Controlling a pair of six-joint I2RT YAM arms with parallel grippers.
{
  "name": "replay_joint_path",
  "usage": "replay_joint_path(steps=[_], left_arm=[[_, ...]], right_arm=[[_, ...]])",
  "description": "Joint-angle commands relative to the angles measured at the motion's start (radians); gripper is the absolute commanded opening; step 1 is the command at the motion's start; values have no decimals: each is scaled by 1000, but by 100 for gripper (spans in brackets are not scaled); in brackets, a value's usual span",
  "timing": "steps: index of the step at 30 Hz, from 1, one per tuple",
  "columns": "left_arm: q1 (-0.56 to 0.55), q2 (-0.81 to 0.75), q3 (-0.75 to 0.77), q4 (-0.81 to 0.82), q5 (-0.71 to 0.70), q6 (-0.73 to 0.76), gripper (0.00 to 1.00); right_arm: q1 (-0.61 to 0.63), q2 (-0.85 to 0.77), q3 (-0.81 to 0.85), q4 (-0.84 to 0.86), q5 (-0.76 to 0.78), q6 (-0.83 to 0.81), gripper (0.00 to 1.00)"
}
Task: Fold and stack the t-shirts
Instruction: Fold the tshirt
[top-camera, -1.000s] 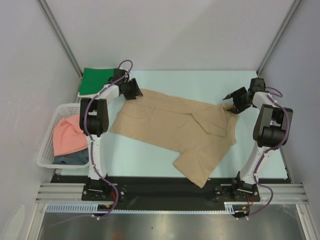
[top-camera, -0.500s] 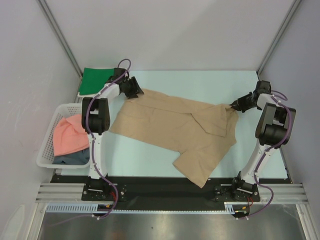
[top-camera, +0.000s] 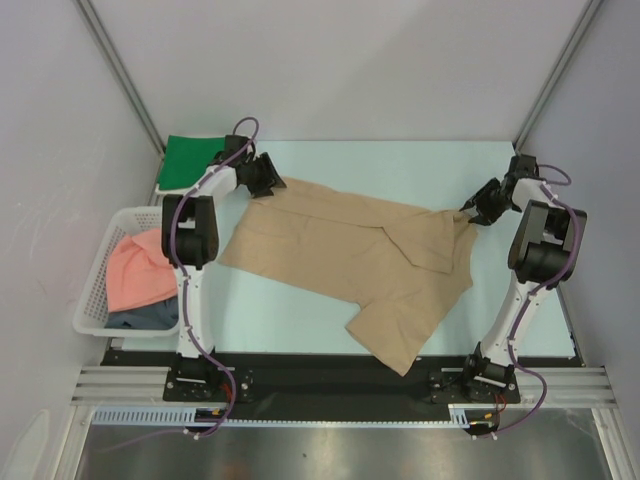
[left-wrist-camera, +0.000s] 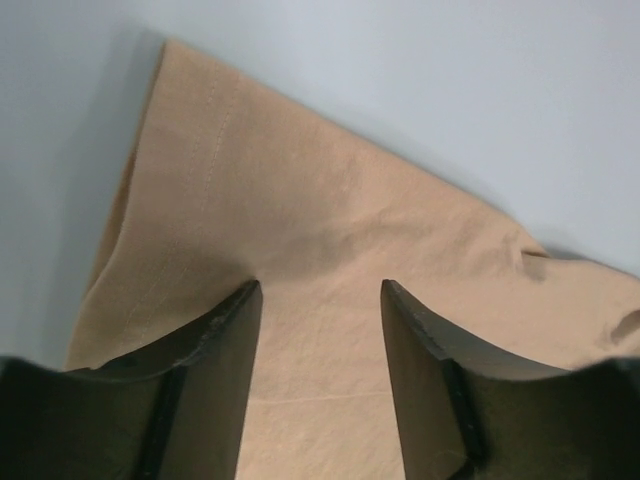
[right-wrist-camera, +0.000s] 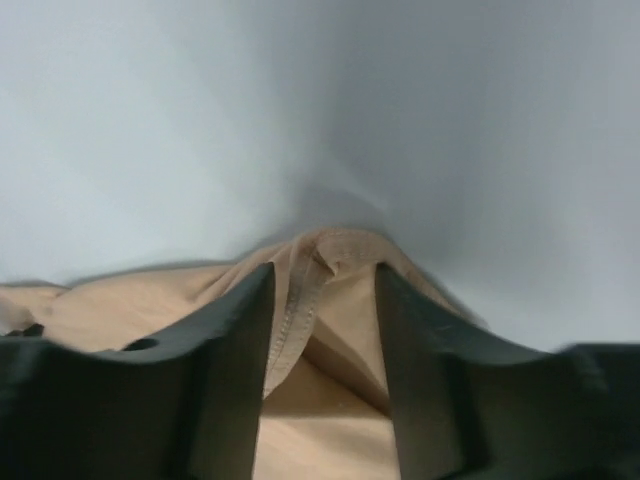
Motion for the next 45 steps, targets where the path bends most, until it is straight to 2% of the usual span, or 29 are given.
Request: replay_joint_path(steps=[1, 2, 3, 6, 9, 10, 11, 13, 16, 17, 19, 20, 24, 27, 29, 36, 42, 45], left_arm=[[-17, -128, -9, -65, -95, 60, 58], [-24, -151, -21, -73, -110, 66, 60], [-30, -170, -32, -80, -124, 73, 60], [-55, -234, -87, -74, -117, 78, 60], [-78, -305, -185, -36, -68, 63, 59], [-87, -324, -213, -27, -54, 60, 59], [-109, -370, -268, -19, -37, 57, 58], [-151, -415, -324, 10, 15, 60, 57], [-207, -504, -411, -4, 32, 67, 52], [-243, -525, -454, 1, 44, 69, 52], [-303, -576, -495, 47, 50, 83, 52], [-319, -581, -520, 57, 64, 78, 50], [-386, -593, -583, 136, 132, -14, 48], [-432, -602, -597, 171, 150, -37, 48], [-457, -598, -582, 164, 147, -31, 48], [-472, -582, -546, 117, 152, -17, 47], [-474, -570, -519, 88, 155, -3, 48], [-475, -570, -511, 79, 158, 3, 48]], right_arm=[[9, -71, 116, -186, 140, -94, 52], [14, -82, 180, -241, 211, -103, 56], [31, -100, 205, -348, 251, -113, 58], [81, -170, 243, -501, 418, -160, 63], [196, -287, 150, -512, 527, -210, 69], [272, -313, 127, -510, 559, -217, 70], [293, -341, 101, -506, 610, -226, 74], [411, -402, 3, -446, 607, -278, 74], [483, -427, -98, -371, 561, -321, 66], [514, -431, -123, -355, 534, -318, 59], [531, -438, -221, -261, 477, -323, 52], [549, -429, -241, -210, 433, -329, 52], [574, -379, -275, -188, 349, -349, 49], [604, -332, -263, -210, 365, -369, 48], [614, -320, -264, -204, 401, -370, 50], [628, -255, -217, -216, 429, -341, 49], [643, -195, -175, -243, 535, -320, 34], [643, -209, -165, -259, 572, -318, 31]])
